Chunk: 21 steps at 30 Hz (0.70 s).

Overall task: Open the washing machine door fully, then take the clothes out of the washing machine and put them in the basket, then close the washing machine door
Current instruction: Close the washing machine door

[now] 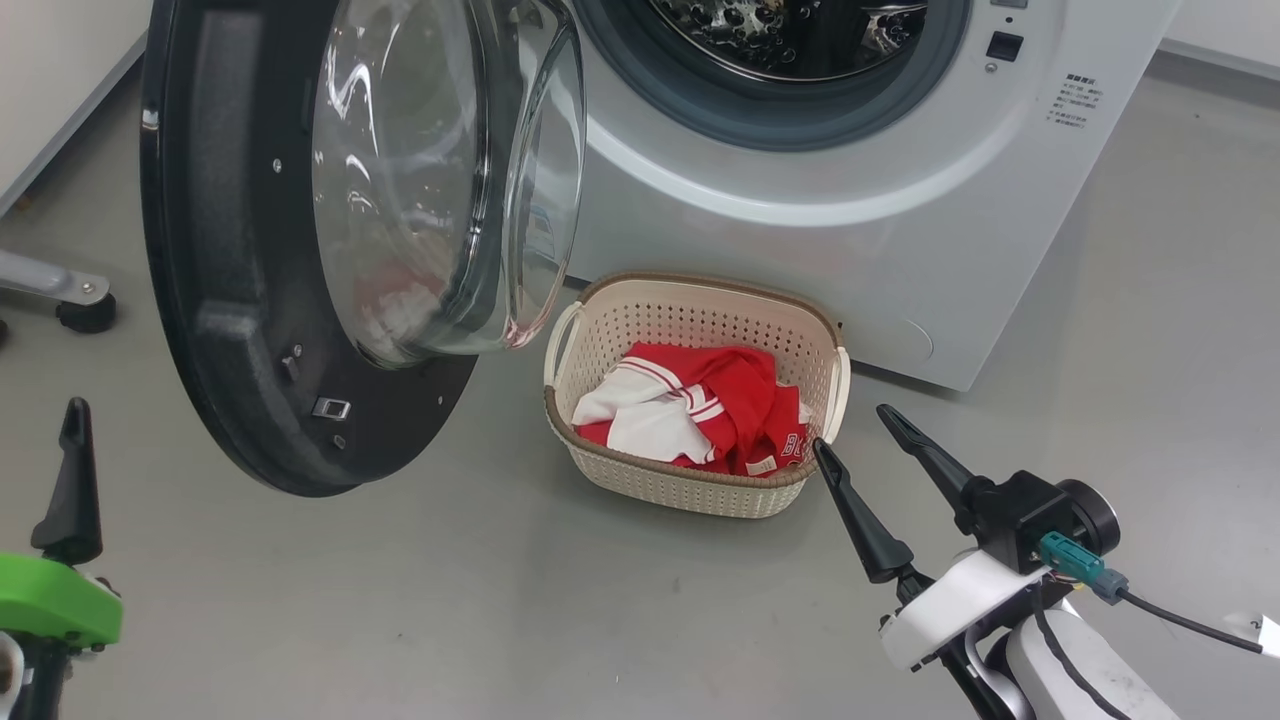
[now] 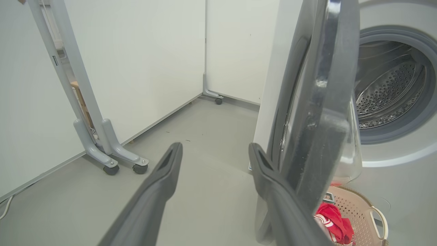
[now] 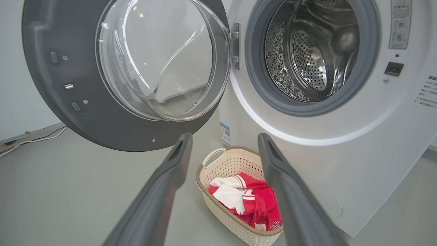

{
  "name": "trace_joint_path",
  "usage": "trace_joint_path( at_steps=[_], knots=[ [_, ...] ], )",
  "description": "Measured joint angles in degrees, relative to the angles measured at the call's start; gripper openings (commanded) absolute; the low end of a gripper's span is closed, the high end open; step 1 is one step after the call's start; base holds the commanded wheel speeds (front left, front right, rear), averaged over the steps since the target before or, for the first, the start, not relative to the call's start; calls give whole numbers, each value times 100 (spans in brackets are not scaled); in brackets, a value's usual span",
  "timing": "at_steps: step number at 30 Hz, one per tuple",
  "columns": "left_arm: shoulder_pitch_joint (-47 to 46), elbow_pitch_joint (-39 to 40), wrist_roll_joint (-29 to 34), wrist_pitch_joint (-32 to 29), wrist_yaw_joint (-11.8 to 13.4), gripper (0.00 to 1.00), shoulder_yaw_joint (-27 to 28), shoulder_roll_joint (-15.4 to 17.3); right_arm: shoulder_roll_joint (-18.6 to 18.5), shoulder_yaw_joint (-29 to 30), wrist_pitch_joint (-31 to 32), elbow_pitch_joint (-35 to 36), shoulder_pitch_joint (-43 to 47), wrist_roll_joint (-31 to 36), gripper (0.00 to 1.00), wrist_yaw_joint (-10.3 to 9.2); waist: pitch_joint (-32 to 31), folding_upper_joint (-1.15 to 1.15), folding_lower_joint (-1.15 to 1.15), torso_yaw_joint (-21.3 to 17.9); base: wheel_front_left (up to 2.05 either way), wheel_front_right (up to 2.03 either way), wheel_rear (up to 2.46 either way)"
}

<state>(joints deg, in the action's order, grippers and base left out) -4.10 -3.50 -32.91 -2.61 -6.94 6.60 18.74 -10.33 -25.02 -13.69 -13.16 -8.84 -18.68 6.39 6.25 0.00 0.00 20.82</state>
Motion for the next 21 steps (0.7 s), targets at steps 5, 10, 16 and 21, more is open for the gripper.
trace_joint_path(
  at_steps=[5,10,16,21],
  knots=[
    [42,-162,18,425,0,100,-76,-9,0,0,0,-1,0,0,100,0,10,0,0,-7,0,0,0],
    [66,-324,13,706,0,100,-188,-5,2,-4,-7,-4,0,0,100,0,6,0,0,-13,0,0,0],
    [76,-452,-14,995,-1,100,-321,45,2,4,-8,-3,-1,0,100,-2,30,0,0,-18,0,0,0],
    [76,-564,-30,1120,-1,100,-402,83,0,20,-9,-5,-1,0,100,-4,38,0,0,-14,0,0,0]
  ],
)
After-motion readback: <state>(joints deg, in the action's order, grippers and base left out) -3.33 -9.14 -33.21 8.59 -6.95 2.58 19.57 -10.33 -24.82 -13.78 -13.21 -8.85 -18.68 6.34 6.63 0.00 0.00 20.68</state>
